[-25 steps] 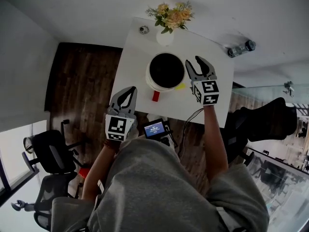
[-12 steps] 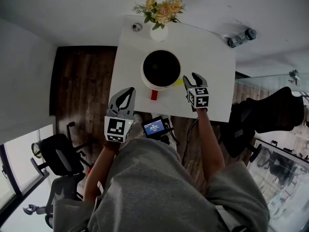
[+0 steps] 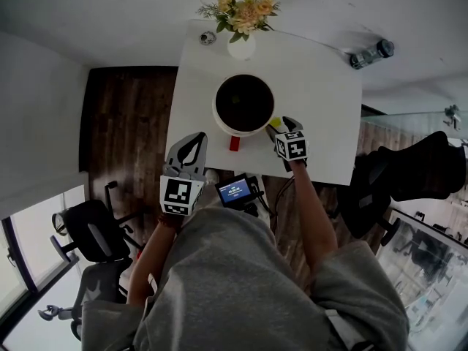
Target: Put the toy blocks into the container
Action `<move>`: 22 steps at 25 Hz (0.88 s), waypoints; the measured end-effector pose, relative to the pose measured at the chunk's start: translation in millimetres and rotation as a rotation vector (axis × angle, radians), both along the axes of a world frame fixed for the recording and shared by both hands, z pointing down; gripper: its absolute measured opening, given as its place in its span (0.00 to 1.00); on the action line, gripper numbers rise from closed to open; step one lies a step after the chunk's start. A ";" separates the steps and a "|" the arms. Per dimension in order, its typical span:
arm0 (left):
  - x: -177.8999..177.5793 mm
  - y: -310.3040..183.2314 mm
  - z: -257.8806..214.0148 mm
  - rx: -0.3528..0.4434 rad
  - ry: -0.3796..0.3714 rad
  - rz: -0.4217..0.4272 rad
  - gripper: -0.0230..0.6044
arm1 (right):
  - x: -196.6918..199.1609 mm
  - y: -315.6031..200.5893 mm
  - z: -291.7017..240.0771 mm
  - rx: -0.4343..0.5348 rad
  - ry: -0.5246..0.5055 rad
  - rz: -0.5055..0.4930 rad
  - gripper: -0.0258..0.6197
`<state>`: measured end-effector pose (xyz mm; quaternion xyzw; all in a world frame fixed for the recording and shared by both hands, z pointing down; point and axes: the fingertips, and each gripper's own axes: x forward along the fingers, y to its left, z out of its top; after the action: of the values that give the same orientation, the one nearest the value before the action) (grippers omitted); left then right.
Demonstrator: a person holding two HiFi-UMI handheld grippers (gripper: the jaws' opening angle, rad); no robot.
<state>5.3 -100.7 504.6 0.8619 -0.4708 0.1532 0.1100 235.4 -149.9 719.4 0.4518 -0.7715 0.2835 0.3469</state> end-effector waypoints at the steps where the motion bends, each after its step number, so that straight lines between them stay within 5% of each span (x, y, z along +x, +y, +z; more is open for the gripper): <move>1: 0.1 -0.3 0.2 -0.001 -0.001 -0.002 0.05 | -2.0 0.3 2.6 -0.014 -0.010 -0.001 0.47; 10: -1.0 -3.7 -1.4 0.001 0.000 -0.016 0.05 | -7.5 3.5 27.6 -0.079 0.075 -0.036 0.48; 22: -8.3 -3.0 -7.7 0.022 0.024 -0.020 0.05 | -0.3 -0.6 0.9 -0.023 0.084 0.018 0.48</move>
<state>-3.0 -103.7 496.9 0.8601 -0.4795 0.1366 0.1075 235.1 -150.5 720.2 0.4663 -0.7487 0.2765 0.3815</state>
